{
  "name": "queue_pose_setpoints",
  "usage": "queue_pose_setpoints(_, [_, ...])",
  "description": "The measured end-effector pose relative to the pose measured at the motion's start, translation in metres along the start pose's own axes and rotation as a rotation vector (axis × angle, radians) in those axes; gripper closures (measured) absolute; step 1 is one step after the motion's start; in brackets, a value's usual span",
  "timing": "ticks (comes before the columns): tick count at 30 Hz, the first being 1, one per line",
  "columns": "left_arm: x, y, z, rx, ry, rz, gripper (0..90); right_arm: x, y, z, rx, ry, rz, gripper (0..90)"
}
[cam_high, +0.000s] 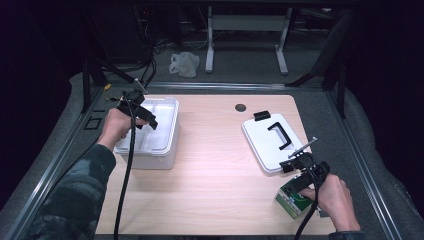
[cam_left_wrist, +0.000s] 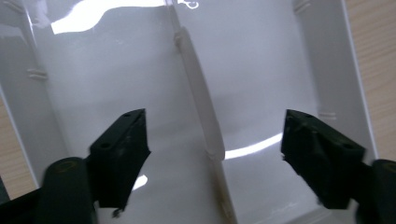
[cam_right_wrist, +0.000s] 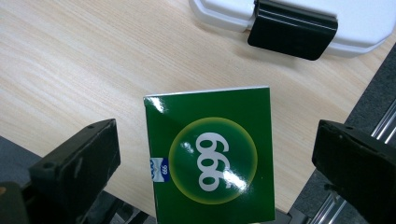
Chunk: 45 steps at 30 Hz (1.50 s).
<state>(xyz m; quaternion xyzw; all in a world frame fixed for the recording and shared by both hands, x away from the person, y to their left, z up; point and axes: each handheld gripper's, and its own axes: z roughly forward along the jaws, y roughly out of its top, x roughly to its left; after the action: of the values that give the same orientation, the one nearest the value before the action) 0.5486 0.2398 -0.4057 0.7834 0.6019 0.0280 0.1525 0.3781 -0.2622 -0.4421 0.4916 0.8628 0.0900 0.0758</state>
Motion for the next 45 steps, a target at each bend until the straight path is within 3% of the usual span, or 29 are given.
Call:
queue_pose_setpoints(7, [-0.005,0.004,0.009,-0.007,0.039,-0.016,65.0,0.001,0.000,0.001,0.003,0.000,0.000,1.7])
queue_pose_setpoints(8, [-0.005,0.005,0.011,-0.012,0.050,-0.022,65.0,0.001,0.000,0.001,0.003,0.000,0.000,1.7])
queue_pose_setpoints(9, [-0.007,0.004,0.013,-0.017,0.069,-0.023,74.1,0.001,0.000,0.001,0.001,0.000,0.001,2.2])
queue_pose_setpoints(11, [-0.007,0.004,0.014,-0.018,0.084,-0.023,79.3,0.000,-0.001,0.000,-0.003,-0.001,0.003,2.6])
queue_pose_setpoints(13, [-0.005,0.001,0.016,-0.022,0.081,-0.029,80.5,-0.001,-0.001,0.000,0.002,-0.002,0.003,2.7])
queue_pose_setpoints(15, [-0.010,0.000,0.017,-0.009,0.131,-0.004,82.1,-0.003,-0.002,0.001,0.009,-0.003,0.013,3.0])
queue_pose_setpoints(18, [-0.013,0.000,0.018,0.003,0.161,0.005,84.0,-0.003,-0.003,0.001,0.006,0.000,0.011,3.1])
queue_pose_setpoints(27, [-0.011,-0.003,0.017,0.017,0.184,0.026,89.3,-0.004,-0.004,-0.002,-0.002,0.004,0.013,3.2])
queue_pose_setpoints(28, [-0.012,-0.005,0.016,0.019,0.179,0.048,89.3,-0.004,-0.005,-0.002,-0.007,0.002,0.015,3.1])
queue_pose_setpoints(30, [-0.012,-0.006,0.016,0.016,0.174,0.054,89.3,-0.005,-0.006,-0.002,-0.009,0.004,0.018,3.2])
queue_pose_setpoints(32, [-0.015,-0.010,0.015,0.020,0.161,0.105,89.3,-0.005,-0.006,-0.003,-0.006,0.002,0.018,3.2])
queue_pose_setpoints(33, [-0.015,-0.010,0.015,0.020,0.161,0.105,89.3,-0.005,-0.006,-0.003,-0.006,0.002,0.018,3.2])
queue_pose_setpoints(34, [-0.018,-0.013,0.015,0.022,0.157,0.151,89.4,-0.006,-0.007,-0.003,-0.008,0.005,0.021,3.2])
queue_pose_setpoints(37, [-0.020,-0.017,0.014,0.023,0.150,0.185,89.4,-0.006,-0.007,-0.003,-0.008,0.002,0.021,3.2])
queue_pose_setpoints(39, [-0.024,-0.021,0.013,0.023,0.137,0.250,89.4,-0.006,-0.007,-0.004,-0.011,0.004,0.019,3.2])
queue_pose_setpoints(44, [-0.033,-0.031,0.012,0.018,0.098,0.353,89.4,-0.007,-0.008,-0.004,-0.018,0.003,0.019,3.4])
queue_pose_setpoints(45, [-0.033,-0.031,0.012,0.018,0.098,0.353,89.4,-0.007,-0.008,-0.004,-0.018,0.003,0.019,3.4])
